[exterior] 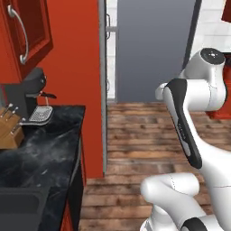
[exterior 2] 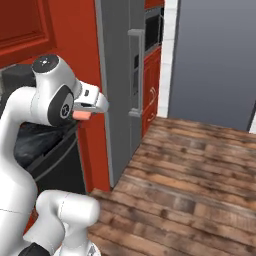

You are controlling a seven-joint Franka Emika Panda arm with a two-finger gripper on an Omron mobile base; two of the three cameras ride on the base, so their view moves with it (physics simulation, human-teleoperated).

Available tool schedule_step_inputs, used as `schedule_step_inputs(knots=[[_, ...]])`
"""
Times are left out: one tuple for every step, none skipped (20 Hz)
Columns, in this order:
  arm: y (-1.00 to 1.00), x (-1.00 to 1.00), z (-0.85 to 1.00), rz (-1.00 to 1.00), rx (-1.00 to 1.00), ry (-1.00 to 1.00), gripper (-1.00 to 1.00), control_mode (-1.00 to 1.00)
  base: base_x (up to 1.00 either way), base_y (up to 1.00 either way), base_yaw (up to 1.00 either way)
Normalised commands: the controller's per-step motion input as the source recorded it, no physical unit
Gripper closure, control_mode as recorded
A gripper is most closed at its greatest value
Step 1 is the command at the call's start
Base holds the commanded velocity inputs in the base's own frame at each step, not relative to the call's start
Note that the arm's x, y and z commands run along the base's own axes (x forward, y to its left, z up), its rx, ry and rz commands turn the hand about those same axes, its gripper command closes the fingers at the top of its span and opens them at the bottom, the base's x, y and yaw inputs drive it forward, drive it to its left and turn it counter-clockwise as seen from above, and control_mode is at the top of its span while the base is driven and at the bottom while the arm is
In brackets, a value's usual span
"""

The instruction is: Pick up the bar soap and bar soap from the sink, and place them back in the cabinet, and close the cabinet door.

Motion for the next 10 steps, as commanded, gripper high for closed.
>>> schedule_step_inputs(knots=[[0.0, 0.0, 0.0, 0.0, 0.0, 0.0, 1.0, 1.0, 0.0, -0.04, -0.47], [0.0, 0.0, 0.0, 0.0, 0.0, 0.0, 1.0, 1.0, 0.0, -0.06, -0.46], [0.0, 0.0, 0.0, 0.0, 0.0, 0.0, 1.0, 1.0, 0.0, -0.09, -0.46], [0.0, 0.0, 0.0, 0.0, 0.0, 0.0, 1.0, 1.0, 0.0, -0.08, -0.47], [0.0, 0.0, 0.0, 0.0, 0.0, 0.0, 1.0, 1.0, 0.0, -0.08, -0.47], [0.0, 0.0, 0.0, 0.0, 0.0, 0.0, 1.0, 1.0, 0.0, -0.08, -0.47], [0.0, 0.0, 0.0, 0.0, 0.0, 0.0, 1.0, 1.0, 0.0, -0.09, -0.47], [0.0, 0.0, 0.0, 0.0, 0.0, 0.0, 1.0, 1.0, 0.0, -0.11, -0.47], [0.0, 0.0, 0.0, 0.0, 0.0, 0.0, 1.0, 1.0, 0.0, -0.11, -0.47], [0.0, 0.0, 0.0, 0.0, 0.0, 0.0, 1.0, 1.0, 0.0, -0.11, -0.48]])
